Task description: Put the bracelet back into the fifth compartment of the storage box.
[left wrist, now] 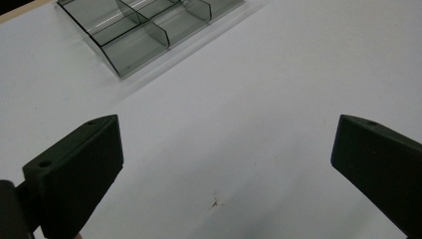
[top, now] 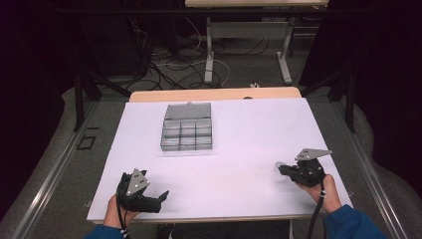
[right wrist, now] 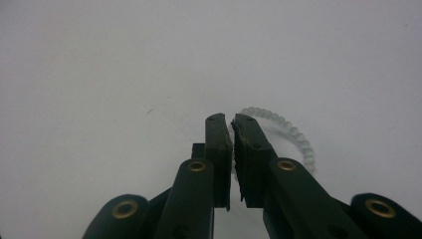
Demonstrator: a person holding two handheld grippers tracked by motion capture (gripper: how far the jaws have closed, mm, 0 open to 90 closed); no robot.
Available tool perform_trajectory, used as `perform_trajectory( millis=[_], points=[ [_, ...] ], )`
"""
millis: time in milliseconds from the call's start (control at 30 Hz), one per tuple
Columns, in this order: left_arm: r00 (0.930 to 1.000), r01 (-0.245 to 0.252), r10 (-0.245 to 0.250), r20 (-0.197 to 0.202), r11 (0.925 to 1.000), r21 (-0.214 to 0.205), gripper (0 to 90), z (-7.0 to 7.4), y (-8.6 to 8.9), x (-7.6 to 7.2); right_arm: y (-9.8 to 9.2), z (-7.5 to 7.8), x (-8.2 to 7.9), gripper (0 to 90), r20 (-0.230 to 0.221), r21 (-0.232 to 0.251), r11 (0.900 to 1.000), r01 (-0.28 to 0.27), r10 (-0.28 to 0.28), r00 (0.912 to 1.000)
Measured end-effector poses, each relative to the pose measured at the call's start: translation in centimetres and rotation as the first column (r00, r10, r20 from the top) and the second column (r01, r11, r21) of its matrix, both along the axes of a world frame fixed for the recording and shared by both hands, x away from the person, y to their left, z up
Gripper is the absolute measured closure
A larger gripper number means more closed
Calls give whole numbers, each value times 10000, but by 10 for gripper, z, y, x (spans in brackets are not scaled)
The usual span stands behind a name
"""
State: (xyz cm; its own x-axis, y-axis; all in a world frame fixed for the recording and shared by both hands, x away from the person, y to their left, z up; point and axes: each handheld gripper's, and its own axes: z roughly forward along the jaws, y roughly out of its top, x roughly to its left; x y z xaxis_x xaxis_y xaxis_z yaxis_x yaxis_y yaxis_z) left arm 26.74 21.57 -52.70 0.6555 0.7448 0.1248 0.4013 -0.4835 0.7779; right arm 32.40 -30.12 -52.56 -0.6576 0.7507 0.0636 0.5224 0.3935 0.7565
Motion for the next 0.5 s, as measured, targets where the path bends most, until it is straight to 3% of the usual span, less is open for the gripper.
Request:
perform_trajectory(
  millis=[333, 500],
  points=[
    [10000, -3, 3, -5, 10000, 9, 1, 0, 0, 0, -7, 12, -1, 858, 444, 428, 9987, 265, -284, 9986],
    [10000, 2, -2, -5, 10000, 21, 1, 0, 0, 0, -9, 16, -2, 858, 356, 512, 9983, 270, -289, 9989]
  ],
)
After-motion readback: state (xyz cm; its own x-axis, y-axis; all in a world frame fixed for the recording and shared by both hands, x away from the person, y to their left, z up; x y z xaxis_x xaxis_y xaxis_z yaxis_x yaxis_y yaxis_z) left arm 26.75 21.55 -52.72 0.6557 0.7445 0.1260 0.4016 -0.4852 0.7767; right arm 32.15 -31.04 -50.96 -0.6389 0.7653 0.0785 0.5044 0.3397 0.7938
